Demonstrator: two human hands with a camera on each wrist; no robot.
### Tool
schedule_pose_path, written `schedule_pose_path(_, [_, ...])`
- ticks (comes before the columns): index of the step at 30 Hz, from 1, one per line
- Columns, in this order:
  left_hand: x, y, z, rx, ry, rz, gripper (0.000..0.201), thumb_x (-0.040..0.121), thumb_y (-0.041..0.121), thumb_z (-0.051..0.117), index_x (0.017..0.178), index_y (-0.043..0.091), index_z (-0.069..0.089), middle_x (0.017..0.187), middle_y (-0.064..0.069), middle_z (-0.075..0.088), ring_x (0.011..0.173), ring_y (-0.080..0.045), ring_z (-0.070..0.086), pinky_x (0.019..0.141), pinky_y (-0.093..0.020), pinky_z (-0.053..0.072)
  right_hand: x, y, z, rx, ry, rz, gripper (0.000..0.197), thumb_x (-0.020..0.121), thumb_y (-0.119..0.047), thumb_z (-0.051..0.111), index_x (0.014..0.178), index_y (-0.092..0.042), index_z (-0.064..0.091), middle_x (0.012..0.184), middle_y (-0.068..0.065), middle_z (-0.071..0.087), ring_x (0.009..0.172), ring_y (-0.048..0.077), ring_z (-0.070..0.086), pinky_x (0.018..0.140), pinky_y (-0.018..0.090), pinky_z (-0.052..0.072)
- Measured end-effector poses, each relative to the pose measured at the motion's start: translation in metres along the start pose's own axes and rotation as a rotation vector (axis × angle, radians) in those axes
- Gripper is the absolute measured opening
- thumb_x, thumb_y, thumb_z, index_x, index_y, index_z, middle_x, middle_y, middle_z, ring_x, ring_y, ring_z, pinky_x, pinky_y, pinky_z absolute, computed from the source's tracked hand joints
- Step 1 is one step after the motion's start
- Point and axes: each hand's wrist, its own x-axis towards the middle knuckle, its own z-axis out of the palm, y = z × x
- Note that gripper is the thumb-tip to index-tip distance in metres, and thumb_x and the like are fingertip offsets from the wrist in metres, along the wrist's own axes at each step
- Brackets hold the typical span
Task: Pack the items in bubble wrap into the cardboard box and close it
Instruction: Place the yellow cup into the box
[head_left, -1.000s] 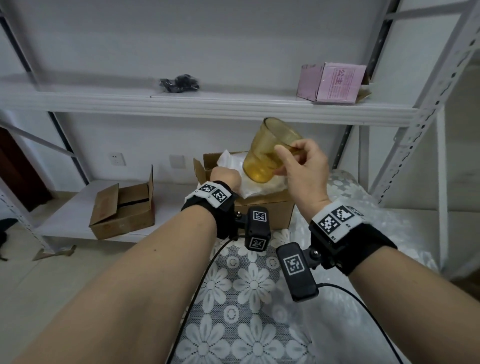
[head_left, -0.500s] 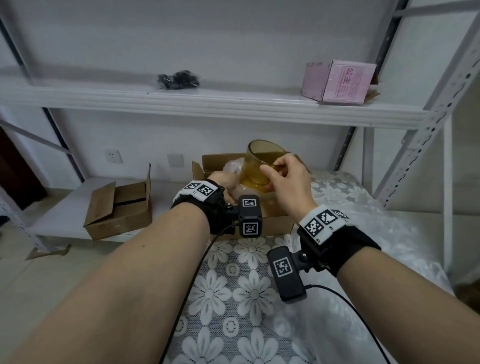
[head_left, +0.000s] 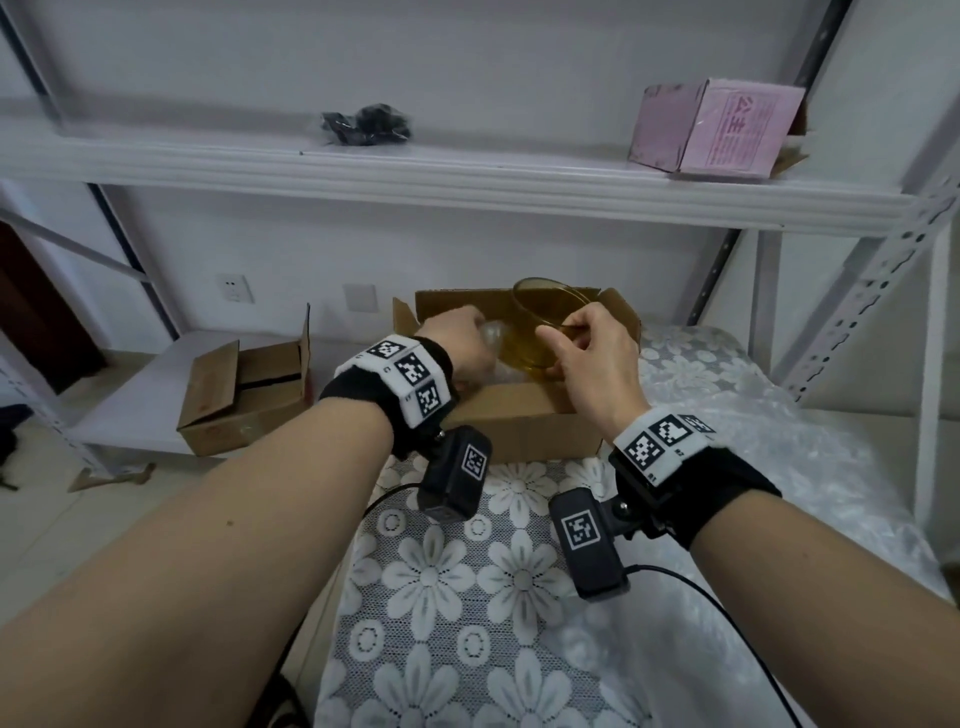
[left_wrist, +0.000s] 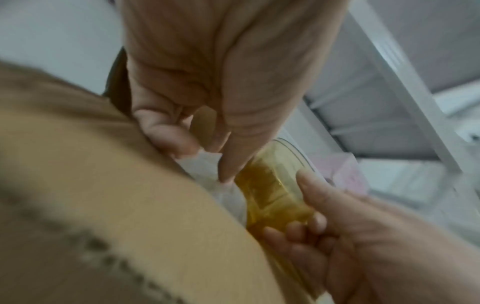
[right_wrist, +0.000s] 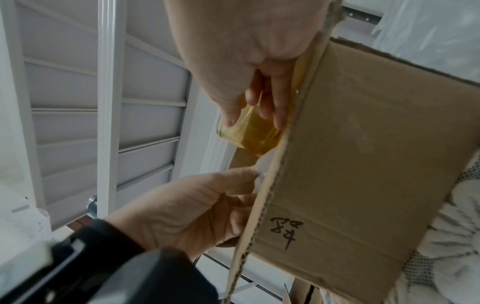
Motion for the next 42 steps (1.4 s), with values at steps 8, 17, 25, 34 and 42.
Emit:
schedule_pose_path(8, [-0.005, 0.002, 0.003, 0.135, -0.104, -0.028, 0.033, 0.096, 0.024, 0.052, 0.118, 0.001, 0.061, 0.116, -0.013, 0.064, 0.102, -0.026, 0.062, 0.082, -0.031, 0.049, -0.004, -0.004, 0.004, -0.042, -0.044, 0.019, 0.021, 0.085, -0.042, 0.065, 0.087, -0.026, 0.052, 0.082, -0.002, 0.062, 0.076, 0.019, 0.065, 0.071, 0.044, 0.057])
schedule_pose_path(17, [-0.01, 0.004, 0.016, 0.241, -0.183, -0.032, 0.023, 0.098, 0.022, 0.039, 0.106, 0.007, 0.054, 0.102, -0.01, 0.054, 0.093, -0.023, 0.053, 0.078, -0.03, 0.042, -0.009, -0.007, 0.006, -0.339, -0.236, 0.026, 0.028, 0.087, -0.044, 0.062, 0.097, -0.018, 0.058, 0.095, -0.004, 0.056, 0.087, 0.017, 0.053, 0.075, 0.031, 0.042])
schedule_pose_path(25, [-0.012, -0.003, 0.017, 0.27, -0.192, 0.046, 0.032, 0.098, 0.021, 0.04, 0.12, 0.005, 0.057, 0.12, -0.011, 0.059, 0.101, -0.023, 0.056, 0.082, -0.03, 0.043, -0.002, -0.007, 0.011, -0.487, -0.353, 0.124, 0.027, 0.085, -0.046, 0.064, 0.093, -0.021, 0.06, 0.105, 0.004, 0.065, 0.096, 0.026, 0.061, 0.079, 0.036, 0.048])
schedule_pose_path(34, [-0.016, 0.002, 0.019, 0.244, -0.361, 0.011, 0.046, 0.104, 0.031, 0.024, 0.13, 0.006, 0.052, 0.133, -0.013, 0.053, 0.121, -0.026, 0.05, 0.1, -0.033, 0.036, 0.001, -0.012, 0.011, -0.479, -0.443, 0.178, 0.025, 0.085, -0.045, 0.064, 0.087, -0.02, 0.066, 0.1, 0.004, 0.067, 0.093, 0.023, 0.062, 0.078, 0.036, 0.05])
schedule_pose_path(42, [-0.012, 0.002, 0.022, 0.318, -0.31, 0.027, 0.042, 0.102, 0.03, 0.029, 0.122, 0.005, 0.055, 0.125, -0.014, 0.057, 0.112, -0.026, 0.054, 0.091, -0.033, 0.04, 0.01, -0.01, 0.014, -0.467, -0.502, 0.227, 0.035, 0.077, -0.049, 0.071, 0.087, -0.015, 0.071, 0.095, 0.006, 0.069, 0.088, 0.024, 0.065, 0.083, 0.043, 0.055])
